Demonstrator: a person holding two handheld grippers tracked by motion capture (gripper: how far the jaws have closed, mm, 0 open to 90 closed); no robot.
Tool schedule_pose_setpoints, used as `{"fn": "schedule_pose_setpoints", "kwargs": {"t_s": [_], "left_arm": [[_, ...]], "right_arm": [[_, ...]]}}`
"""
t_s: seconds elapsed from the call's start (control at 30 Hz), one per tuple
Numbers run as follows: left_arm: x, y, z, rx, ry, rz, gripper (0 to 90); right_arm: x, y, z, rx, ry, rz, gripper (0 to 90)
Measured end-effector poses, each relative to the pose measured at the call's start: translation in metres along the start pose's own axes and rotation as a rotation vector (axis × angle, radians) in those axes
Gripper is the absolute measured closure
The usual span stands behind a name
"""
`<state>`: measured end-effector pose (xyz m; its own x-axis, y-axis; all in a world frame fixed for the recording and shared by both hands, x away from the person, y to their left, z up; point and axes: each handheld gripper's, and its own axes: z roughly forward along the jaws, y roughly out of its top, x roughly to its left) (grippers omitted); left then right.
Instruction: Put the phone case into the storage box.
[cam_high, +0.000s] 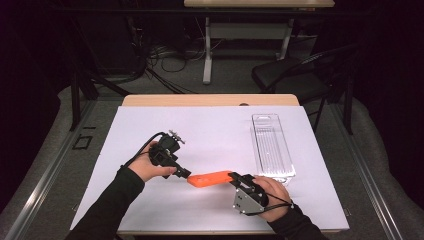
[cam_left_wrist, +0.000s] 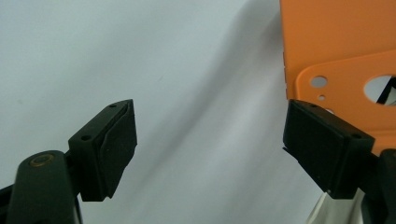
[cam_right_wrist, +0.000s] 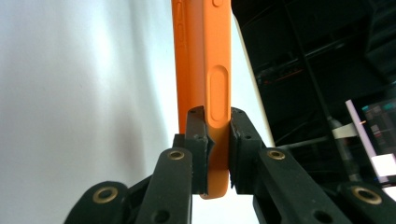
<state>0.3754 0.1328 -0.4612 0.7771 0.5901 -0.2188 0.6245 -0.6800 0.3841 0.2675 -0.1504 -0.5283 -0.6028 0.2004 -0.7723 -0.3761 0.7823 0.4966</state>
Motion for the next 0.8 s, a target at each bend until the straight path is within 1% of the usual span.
{"fn": "schedule_pose_setpoints", "kwargs": {"t_s": [0.03,0.07,0.1,0.13,0.2,0.23,0.27,0.3,0.33,0.37,0.4,0.43,0.5,0.57,0.63,0.7,0.73,0.8], "left_arm": [[0.001,-0.002,-0.002,-0.014,-0.001,-0.005,18.0],[0.002,-0.003,-0.003,-0.016,0.0,-0.006,18.0],[0.002,-0.004,-0.003,-0.017,0.001,-0.004,18.0],[0.003,-0.005,-0.004,-0.021,0.002,-0.008,18.0],[0.004,-0.007,-0.006,-0.029,0.002,-0.013,18.0],[0.004,-0.007,-0.006,-0.029,0.002,-0.013,18.0],[0.005,-0.008,-0.006,-0.036,0.001,-0.015,18.0],[0.005,-0.011,-0.007,-0.043,0.003,-0.019,18.0],[0.005,-0.011,-0.007,-0.043,0.003,-0.019,18.0],[0.006,-0.014,-0.007,-0.051,0.004,-0.014,18.0],[0.006,-0.014,-0.007,-0.051,0.004,-0.014,18.0],[0.006,-0.016,-0.008,-0.06,0.005,-0.01,18.0],[0.006,-0.018,-0.007,-0.071,0.003,-0.016,18.0],[0.005,-0.019,-0.007,-0.08,0.001,-0.016,18.0],[0.004,-0.02,-0.006,-0.089,0.001,-0.007,18.1],[0.002,-0.021,-0.005,-0.105,0.002,-0.005,18.1],[0.002,-0.021,-0.005,-0.105,0.002,-0.005,18.1],[-0.001,-0.021,-0.002,-0.116,-0.009,0.001,18.3]], "right_arm": [[-0.002,-0.001,0.0,-0.012,0.016,0.047,80.8],[-0.003,-0.002,0.0,-0.009,0.024,0.059,80.8],[-0.002,-0.003,0.001,-0.023,0.028,0.081,80.8],[-0.003,-0.003,0.0,-0.012,0.032,0.09,80.8],[-0.004,-0.005,0.0,-0.017,0.042,0.117,80.8],[-0.004,-0.005,0.0,-0.017,0.042,0.117,80.8],[-0.004,-0.006,0.0,-0.019,0.049,0.135,80.8],[-0.005,-0.007,0.001,-0.027,0.055,0.174,80.8],[-0.005,-0.008,0.001,-0.03,0.059,0.192,80.8],[-0.006,-0.008,0.001,-0.032,0.063,0.203,80.8],[-0.006,-0.008,0.001,-0.032,0.063,0.203,80.8],[-0.007,-0.01,0.001,-0.038,0.072,0.239,80.8],[-0.007,-0.011,0.001,-0.041,0.082,0.279,80.8],[-0.009,-0.012,0.002,-0.051,0.089,0.333,80.9],[-0.01,-0.013,0.002,-0.059,0.093,0.379,80.8],[-0.011,-0.015,0.003,-0.067,0.096,0.418,80.9],[-0.012,-0.016,0.003,-0.07,0.097,0.439,80.9],[-0.013,-0.016,0.004,-0.07,0.102,0.471,80.9]]}}
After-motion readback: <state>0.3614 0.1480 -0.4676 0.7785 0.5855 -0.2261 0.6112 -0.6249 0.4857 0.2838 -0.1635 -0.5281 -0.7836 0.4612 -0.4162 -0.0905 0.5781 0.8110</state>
